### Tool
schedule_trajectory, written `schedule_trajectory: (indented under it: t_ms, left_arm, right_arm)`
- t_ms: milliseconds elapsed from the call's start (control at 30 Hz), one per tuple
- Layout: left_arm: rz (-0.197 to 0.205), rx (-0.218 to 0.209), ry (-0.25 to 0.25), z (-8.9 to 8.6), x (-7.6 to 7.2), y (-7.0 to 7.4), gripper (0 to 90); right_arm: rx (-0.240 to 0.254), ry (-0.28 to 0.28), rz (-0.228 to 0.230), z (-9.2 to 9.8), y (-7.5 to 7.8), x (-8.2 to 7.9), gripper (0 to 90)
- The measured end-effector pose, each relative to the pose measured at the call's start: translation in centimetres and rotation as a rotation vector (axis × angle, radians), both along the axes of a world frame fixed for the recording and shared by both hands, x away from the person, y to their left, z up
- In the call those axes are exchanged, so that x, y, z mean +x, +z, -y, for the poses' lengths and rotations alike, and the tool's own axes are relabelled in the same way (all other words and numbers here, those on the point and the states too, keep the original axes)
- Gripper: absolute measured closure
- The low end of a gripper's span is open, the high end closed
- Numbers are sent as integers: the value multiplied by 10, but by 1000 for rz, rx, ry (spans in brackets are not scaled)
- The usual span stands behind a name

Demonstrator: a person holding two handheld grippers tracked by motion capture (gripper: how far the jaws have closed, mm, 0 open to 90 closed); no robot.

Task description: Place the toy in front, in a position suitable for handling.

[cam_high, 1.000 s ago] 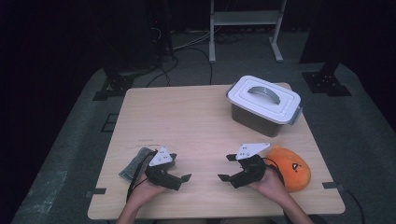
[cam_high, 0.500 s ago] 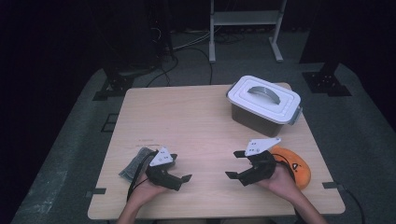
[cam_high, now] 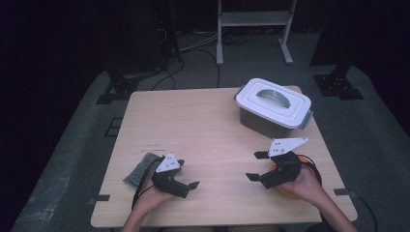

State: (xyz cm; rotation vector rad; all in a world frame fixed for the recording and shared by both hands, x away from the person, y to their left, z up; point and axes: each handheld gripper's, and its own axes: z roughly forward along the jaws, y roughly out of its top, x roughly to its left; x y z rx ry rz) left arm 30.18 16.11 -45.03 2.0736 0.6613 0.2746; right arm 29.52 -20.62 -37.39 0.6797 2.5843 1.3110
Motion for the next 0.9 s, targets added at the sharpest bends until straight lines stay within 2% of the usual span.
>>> schedule_trajectory:
  t_ms: [567,900]
  left_arm:
    - [1,0,-4,1,0,0,28]
    - [2,2,-6,2,-1,0,28]
  right_arm:
    - [-24,-29,9,26,7,-5,201]
    - [-29,-54,11,43,6,-9,201]
